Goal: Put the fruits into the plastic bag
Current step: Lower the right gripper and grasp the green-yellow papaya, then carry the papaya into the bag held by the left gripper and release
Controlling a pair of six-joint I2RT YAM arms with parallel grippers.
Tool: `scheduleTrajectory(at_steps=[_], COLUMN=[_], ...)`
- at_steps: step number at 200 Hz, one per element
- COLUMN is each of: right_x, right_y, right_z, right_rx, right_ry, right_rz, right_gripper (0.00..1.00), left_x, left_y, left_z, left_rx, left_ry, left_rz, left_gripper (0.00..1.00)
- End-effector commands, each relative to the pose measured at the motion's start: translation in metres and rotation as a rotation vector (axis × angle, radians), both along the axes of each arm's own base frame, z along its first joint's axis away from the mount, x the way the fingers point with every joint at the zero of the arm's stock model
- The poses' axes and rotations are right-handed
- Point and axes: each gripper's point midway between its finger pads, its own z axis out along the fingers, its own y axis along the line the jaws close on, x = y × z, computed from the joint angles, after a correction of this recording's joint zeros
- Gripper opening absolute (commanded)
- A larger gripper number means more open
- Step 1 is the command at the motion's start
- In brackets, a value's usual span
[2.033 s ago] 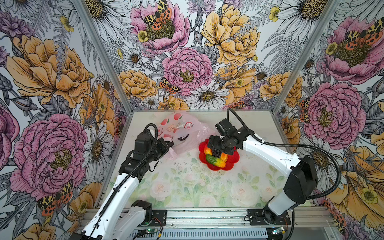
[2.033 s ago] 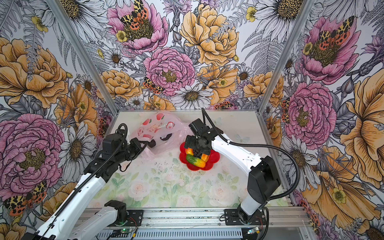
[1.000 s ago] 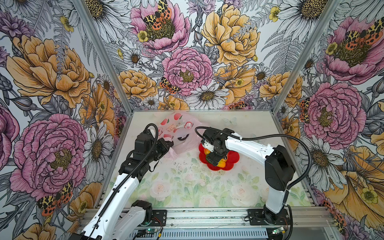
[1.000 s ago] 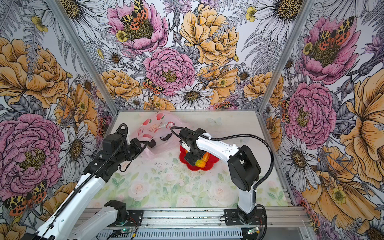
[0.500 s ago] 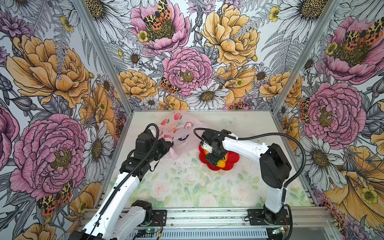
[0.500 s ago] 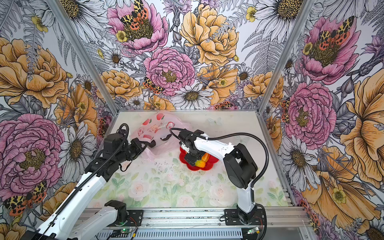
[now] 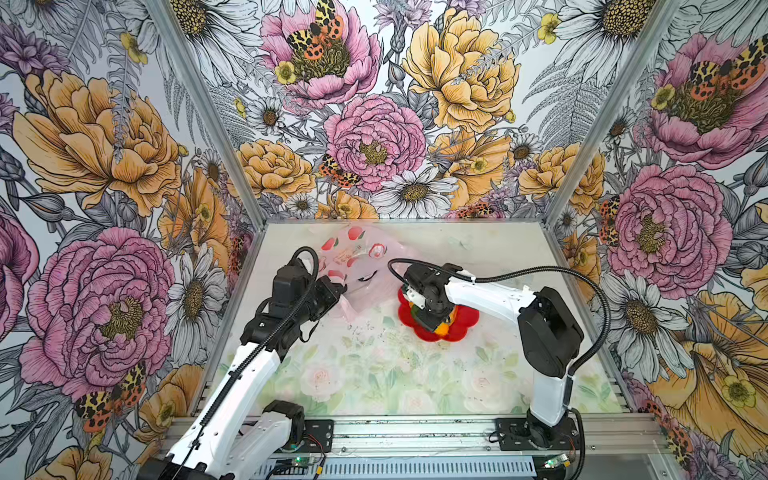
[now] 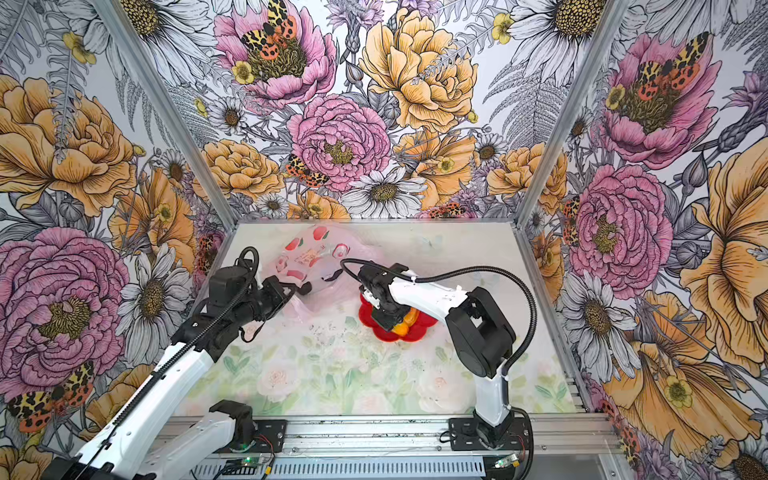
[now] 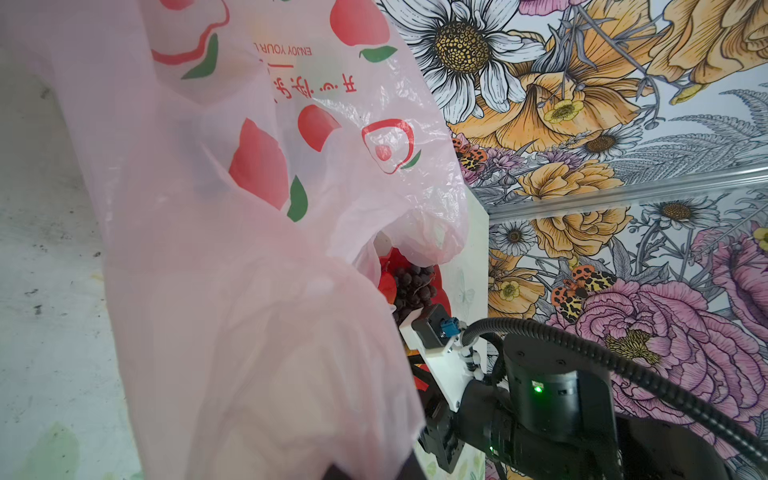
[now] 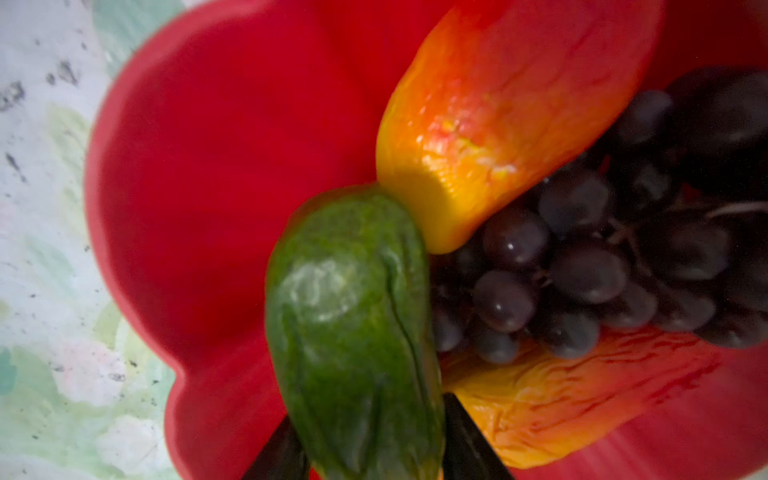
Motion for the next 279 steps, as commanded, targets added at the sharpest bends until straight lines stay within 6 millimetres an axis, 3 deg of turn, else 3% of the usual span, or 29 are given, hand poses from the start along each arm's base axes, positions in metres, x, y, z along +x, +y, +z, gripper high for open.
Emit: scheduleTrajectory(at_steps=[1,41,74,131,162,214,239,261,279], right_x=[0.007,0.019,0.026,0.03,0.042,0.057,0.053,0.045,0.051], right_y=[0.003,-0.003,-0.001,0.057,0.086,0.138,0.159,0.17,0.173], right_z=[0.023,0.065,0.091,0.111,0.122,0.115,0.104,0.092,0.086], right_rx=[0.071,0.228,0.491,0.925,1.035,1.061,1.045,1.017,1.012], right_ry=[-0.066,-0.111,-0.041,0.243,0.335,0.493,0.571,0.63,0.637], right_rz=[-0.026,-0.134,-0.301,-0.55,-0.591,-0.649,-0.655,-0.663,-0.682], right_gripper=[0.42,0.38,0.37,0.29,0.29,0.29,0.29,0.29,0.28], left_x=[0.0,-0.001,-0.001,-0.003,-0.007,-0.015,-0.016,-0.018,-0.02], left_y=[0.001,0.002,0.0,-0.004,-0.006,-0.014,-0.02,-0.026,-0.032], left_z=[0.004,0.01,0.018,0.026,0.028,0.027,0.029,0.03,0.024], left_rx=[-0.012,-0.019,-0.035,-0.052,-0.054,-0.082,-0.086,-0.085,-0.083], left_ry=[-0.006,-0.027,-0.052,-0.082,-0.097,-0.116,-0.131,-0.141,-0.129], left_rz=[0.007,0.015,0.002,-0.023,-0.038,-0.072,-0.095,-0.115,-0.142], left_gripper=[0.0,0.0,0.0,0.0,0.0,0.0,0.0,0.0,0.0])
